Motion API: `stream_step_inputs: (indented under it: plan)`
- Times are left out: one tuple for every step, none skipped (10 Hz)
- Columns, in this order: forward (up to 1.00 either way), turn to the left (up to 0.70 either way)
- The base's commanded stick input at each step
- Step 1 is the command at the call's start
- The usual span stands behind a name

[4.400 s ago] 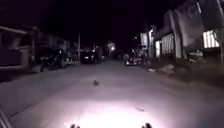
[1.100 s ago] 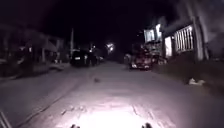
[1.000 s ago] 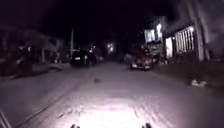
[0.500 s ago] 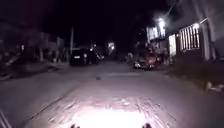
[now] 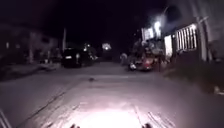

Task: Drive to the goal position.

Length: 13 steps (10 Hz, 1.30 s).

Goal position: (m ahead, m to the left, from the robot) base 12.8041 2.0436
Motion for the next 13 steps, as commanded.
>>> stream_step_inputs:
  plan:
    - [0.85,0.00]
    - [0.85,0.00]
    - [0.85,0.00]
    - [0.85,0.00]
    - [0.85,0.00]
    - [0.85,0.00]
    - [0.85,0.00]
    - [0.85,0.00]
    - [0.85,0.00]
    - [0.85,0.00]
    - [0.85,0.00]
    - [0.85,0.00]
    - [0.85,0.00]
